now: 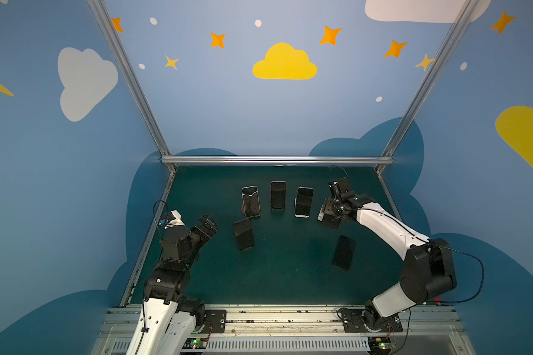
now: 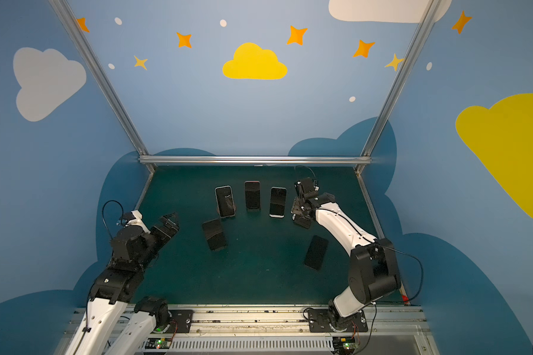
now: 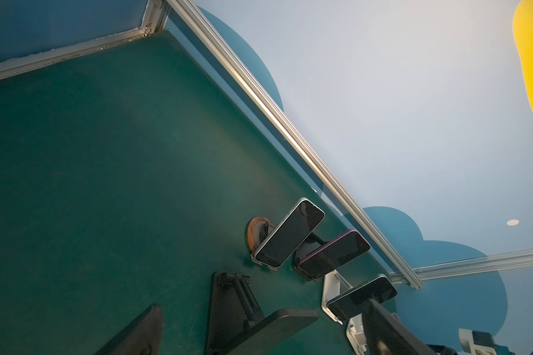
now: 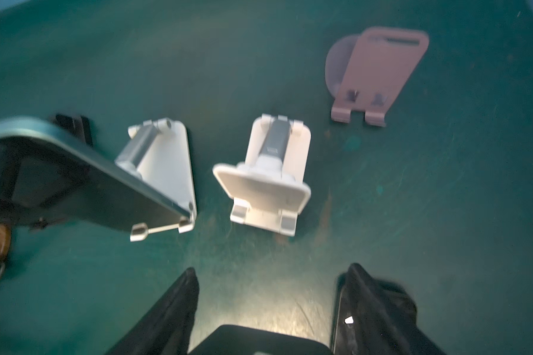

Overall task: Remove the phone from the phone stand
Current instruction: Remove the phone from the phone stand, then place the phone at the center of the table.

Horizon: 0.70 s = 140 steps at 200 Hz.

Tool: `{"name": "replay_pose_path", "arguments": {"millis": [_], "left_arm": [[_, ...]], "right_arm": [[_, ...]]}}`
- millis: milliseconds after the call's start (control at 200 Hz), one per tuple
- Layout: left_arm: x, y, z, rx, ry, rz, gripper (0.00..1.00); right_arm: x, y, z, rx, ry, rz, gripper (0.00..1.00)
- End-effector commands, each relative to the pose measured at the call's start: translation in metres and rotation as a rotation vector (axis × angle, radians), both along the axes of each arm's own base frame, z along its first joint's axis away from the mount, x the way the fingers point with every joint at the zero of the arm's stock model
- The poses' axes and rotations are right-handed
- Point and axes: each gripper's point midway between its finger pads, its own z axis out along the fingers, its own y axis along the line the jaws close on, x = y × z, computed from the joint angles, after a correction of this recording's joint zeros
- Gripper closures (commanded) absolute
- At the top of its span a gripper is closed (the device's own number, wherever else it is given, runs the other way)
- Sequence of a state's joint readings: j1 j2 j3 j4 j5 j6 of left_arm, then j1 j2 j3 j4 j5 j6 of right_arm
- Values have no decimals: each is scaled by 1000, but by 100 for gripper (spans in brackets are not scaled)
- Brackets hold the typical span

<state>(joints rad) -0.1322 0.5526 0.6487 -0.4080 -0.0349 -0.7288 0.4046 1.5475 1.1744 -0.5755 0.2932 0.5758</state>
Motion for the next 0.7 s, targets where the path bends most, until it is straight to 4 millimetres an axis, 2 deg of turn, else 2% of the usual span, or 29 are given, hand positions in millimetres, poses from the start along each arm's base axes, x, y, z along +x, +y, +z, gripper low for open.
{"name": "replay_pose_path", "arguments": {"millis": [0, 215, 340, 486, 696], "left_arm": [[-1, -1, 0, 10, -4, -10, 0], [-2, -4, -2, 6, 2, -22, 0], [-3, -6, -3, 1, 3, -26, 0], [-3, -6, -3, 2, 4, -30, 0], [-3, -6, -3, 10, 5, -30, 0]], "right_arm": [[-25, 4, -2, 43, 57, 12, 33], [-67, 9, -25, 56, 143, 42, 33], [-85, 16, -40, 79, 184, 54, 33], [-96, 30, -63, 103, 250, 78, 33], [-102, 48, -87, 127, 338, 121, 33]]}}
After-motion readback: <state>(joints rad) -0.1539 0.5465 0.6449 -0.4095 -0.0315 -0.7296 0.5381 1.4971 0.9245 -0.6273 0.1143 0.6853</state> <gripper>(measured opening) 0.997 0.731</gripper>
